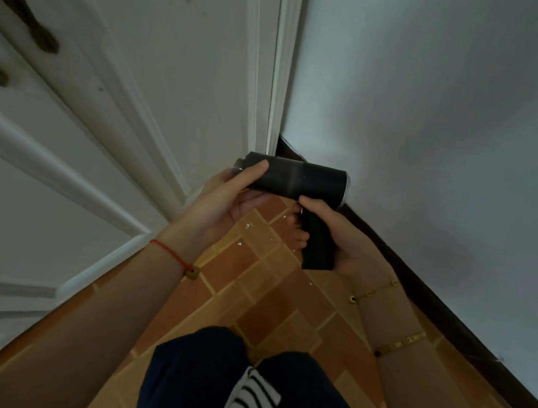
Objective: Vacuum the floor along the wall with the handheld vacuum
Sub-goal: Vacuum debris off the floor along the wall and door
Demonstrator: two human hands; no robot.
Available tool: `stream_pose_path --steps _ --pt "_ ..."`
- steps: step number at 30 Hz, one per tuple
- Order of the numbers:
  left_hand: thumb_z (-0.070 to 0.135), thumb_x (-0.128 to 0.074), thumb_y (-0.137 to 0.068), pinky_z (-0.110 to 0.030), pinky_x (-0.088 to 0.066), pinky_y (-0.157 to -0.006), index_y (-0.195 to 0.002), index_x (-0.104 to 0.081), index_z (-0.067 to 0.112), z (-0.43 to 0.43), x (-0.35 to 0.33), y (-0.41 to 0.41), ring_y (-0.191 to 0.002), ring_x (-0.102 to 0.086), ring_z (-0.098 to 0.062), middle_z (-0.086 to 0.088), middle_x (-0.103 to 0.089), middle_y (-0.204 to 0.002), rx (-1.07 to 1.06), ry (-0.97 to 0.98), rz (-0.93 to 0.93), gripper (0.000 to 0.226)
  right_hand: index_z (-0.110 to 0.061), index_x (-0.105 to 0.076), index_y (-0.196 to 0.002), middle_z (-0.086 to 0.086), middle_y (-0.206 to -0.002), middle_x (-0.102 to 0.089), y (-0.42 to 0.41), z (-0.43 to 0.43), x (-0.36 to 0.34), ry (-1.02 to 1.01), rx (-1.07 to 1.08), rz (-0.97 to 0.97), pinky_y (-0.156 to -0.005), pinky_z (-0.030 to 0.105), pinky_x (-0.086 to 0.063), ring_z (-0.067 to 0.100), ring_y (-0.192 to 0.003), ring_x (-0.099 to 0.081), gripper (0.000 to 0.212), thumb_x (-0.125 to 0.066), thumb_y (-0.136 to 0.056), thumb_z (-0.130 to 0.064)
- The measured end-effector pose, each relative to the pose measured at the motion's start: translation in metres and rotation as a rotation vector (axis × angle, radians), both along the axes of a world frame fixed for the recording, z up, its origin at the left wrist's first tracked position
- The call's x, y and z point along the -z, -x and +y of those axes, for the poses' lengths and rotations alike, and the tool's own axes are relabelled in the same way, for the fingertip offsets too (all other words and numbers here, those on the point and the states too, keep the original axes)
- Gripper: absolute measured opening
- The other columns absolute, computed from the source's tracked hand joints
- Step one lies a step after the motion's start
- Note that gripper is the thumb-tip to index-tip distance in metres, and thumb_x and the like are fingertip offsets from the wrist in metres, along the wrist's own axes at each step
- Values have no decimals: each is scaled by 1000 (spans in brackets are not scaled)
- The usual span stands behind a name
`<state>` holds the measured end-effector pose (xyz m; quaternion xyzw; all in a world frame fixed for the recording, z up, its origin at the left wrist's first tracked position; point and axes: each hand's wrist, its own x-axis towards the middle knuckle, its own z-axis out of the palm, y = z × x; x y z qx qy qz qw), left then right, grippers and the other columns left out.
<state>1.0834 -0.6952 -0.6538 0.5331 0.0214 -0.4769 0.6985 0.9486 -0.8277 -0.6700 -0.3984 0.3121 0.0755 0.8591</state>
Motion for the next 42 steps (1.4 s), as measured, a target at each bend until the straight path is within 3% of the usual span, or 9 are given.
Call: stream_pose_path --steps 9,13,27,29,32,36,39,40,42 --pt "20 -70 -89 -30 -55 -93 -132 -51 -5 -19 141 -26 -112 -68 -26 -21 -66 -125 94 86 -168 53 -16 -61 -81 -3 -75 -60 -10 -16 135 -94 -13 -108 -61 20 -48 7 -58 -50 13 -65 -86 -28" --pt "19 -67 -90 -32 -53 -98 -133 -51 -4 -20 185 -28 -113 -67 -26 -20 -66 -125 142 115 -186 51 -17 -59 -79 -5 -71 -57 -10 -20 174 -65 -43 -101 -60 19 -47 6 -57 -49 13 -63 -87 -26" --pt "31 -74 -79 -34 -54 -97 -134 -50 1 -13 255 -40 -113 -67 -25 -17 -66 -124 154 150 -187 67 -14 -66 -83 -1 -65 -55 -22 -17 230 125 -11 -91 -53 19 -45 9 -51 -47 17 -60 -88 -29" --pt "45 -74 -77 -36 -53 -99 -132 -54 8 -10 266 -42 -114 -67 -21 -13 -66 -126 177 76 -248 70 -15 -66 -90 2 -69 -57 -23 -17 237 134 20 -87 -52 20 -44 10 -51 -47 19 -61 -87 -33" --pt "67 -63 -77 -38 -51 -101 -132 -56 20 1 290 -49 -116 -63 -16 -1 -64 -128 186 -113 -442 72 -13 -62 -112 6 -76 -66 -27 -21 254 246 67 -29 -50 21 -46 10 -50 -51 47 -62 -81 -48" --pt "45 -64 -89 -25 -54 -87 -123 -58 20 23 339 -62 -105 -63 -8 8 -64 -116 162 -437 -817 43 -13 -62 -115 10 -81 -72 -36 -20 281 477 84 101 -49 24 -49 14 -51 -55 46 -63 -86 -48" --pt "27 -65 -92 -9 -43 -73 -122 -59 17 37 376 -65 -108 -61 -11 6 -62 -119 296 -636 -1082 32 -7 -64 -113 18 -82 -72 -46 -14 306 656 83 135 -46 27 -50 18 -48 -56 43 -68 -86 -40" --pt "27 -66 -92 -9 -42 -76 -126 -58 16 42 388 -65 -113 -59 -13 3 -61 -125 354 -685 -1140 36 -6 -66 -108 19 -82 -72 -49 -11 314 721 65 140 -47 28 -50 20 -48 -57 41 -70 -85 -40" --pt "30 -68 -89 -20 -42 -100 -135 -51 17 50 409 -65 -130 -48 -18 -1 -52 -140 483 -747 -1197 51 -6 -69 -95 17 -78 -73 -54 -7 331 831 5 144 -48 29 -50 23 -47 -59 39 -73 -81 -42"
